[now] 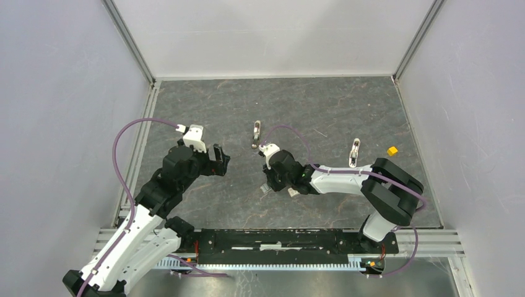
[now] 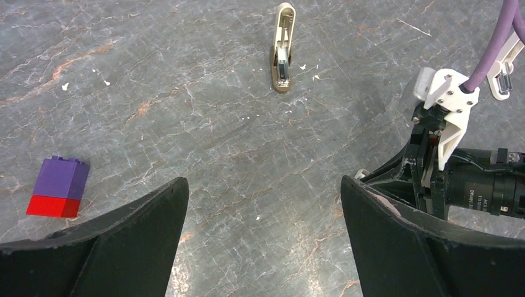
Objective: Load the staples into the stapler
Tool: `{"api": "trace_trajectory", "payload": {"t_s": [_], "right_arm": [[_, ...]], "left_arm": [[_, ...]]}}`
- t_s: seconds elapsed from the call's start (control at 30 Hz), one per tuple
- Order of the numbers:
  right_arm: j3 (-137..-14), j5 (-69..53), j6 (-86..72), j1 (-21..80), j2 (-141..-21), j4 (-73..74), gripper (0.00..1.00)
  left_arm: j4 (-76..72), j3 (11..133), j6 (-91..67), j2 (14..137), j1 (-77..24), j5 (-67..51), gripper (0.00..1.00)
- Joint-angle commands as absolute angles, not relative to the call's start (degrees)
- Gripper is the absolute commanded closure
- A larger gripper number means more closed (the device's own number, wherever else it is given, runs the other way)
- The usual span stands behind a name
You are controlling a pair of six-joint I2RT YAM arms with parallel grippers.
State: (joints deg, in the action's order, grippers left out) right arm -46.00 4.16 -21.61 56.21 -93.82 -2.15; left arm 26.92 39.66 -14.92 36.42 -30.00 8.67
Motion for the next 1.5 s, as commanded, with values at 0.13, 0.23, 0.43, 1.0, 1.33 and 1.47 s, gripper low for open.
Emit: {"api": "trace_trajectory", "payload": {"t_s": [0.13,0.23,0.43,1.0,1.33,1.47], "right_arm": [[-44.3,5.0,-21.6,56.1,-92.2,-4.3,0.88],[-43.8,4.5,-21.9,55.9,-91.6,-4.9,0.88],[-43.2,3.0,-22.5,55.3,-90.4,-5.8,0.88],[-43.3,-11.7,-26.8,49.8,-92.1,-17.1,0.88],[-47.1,-16.6,-27.5,46.0,-100.4,-20.8,0.88],[-46.7,-18.0,-27.6,43.6,-102.3,-22.4,0.88]], "left_arm": [[24.8,39.5,-12.7,35.7,-29.8,8.2,0.02],[24.8,39.4,-12.7,35.8,-29.8,8.2,0.02],[24.8,39.3,-12.7,35.9,-29.8,8.2,0.02],[24.8,39.3,-12.6,36.1,-29.8,8.6,0.02],[24.8,39.3,-12.3,36.3,-29.8,9.3,0.02],[24.9,39.3,-12.2,36.8,-29.8,9.2,0.02]]}}
